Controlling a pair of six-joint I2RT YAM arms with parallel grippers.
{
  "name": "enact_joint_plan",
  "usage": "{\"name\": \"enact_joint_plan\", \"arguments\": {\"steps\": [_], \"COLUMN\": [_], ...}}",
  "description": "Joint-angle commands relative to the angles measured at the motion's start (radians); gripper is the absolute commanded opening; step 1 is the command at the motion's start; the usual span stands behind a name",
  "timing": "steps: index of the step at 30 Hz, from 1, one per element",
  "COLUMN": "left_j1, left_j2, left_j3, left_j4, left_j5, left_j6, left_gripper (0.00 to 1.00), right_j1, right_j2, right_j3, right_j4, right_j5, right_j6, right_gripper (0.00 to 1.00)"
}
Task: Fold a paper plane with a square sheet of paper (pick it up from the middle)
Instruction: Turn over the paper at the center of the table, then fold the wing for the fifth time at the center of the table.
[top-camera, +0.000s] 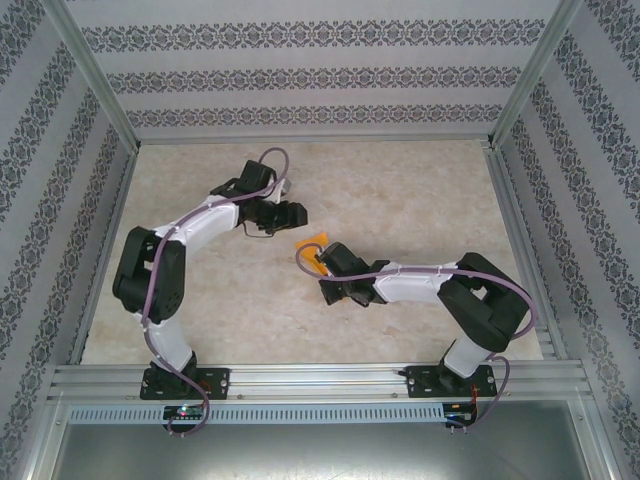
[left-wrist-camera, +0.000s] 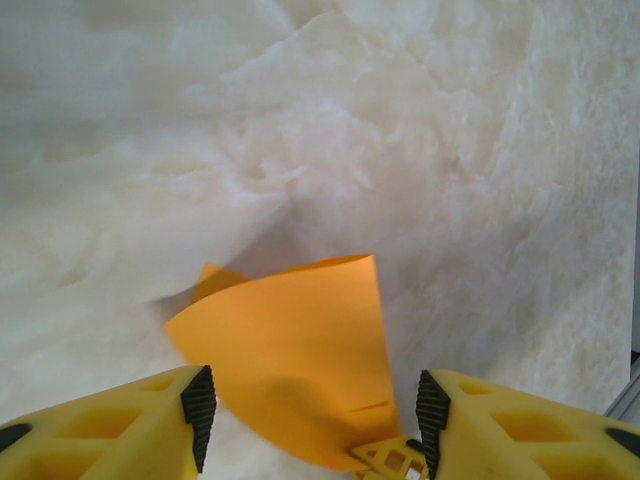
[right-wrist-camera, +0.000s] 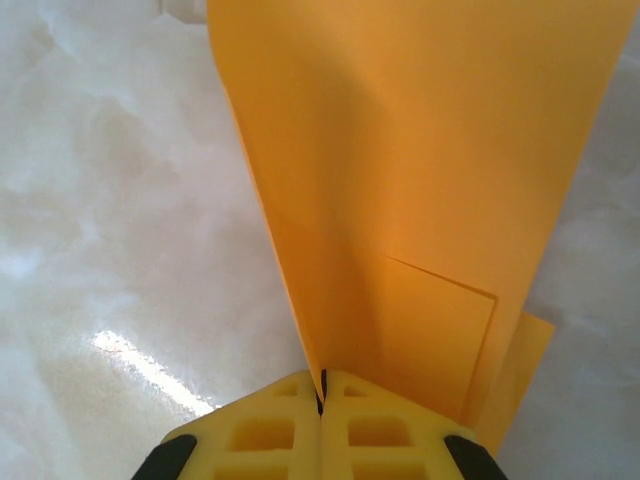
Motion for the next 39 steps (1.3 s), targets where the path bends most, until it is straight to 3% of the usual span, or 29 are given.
{"name": "enact_joint_plan", "arguments": {"steps": [1, 13, 39], "left_j1": [-0.044, -0.111, -0.141], "left_j2": [0.078, 0.301, 0.538], "left_j3": [0.097, 0.314, 0.530], "left_j4": [-0.118, -0.238, -0.405], "left_j5": [0.020, 0.074, 0.008], "left_j6": [0.073, 0.142, 0.222], "left_gripper": [0.55, 0.39, 0.36], "right_j1": [-0.015, -0.057, -0.149], "right_j2": [-0.017, -0.045, -0.055], "right_j3": [-0.027, -0.061, -0.044], "right_j4": [0.033, 0.070, 0.076], "right_j5": [-0.049, -0.101, -0.196], "right_j6": [0.025, 0.028, 0.025], "right_gripper": [0.00, 0.00, 0.00]}}
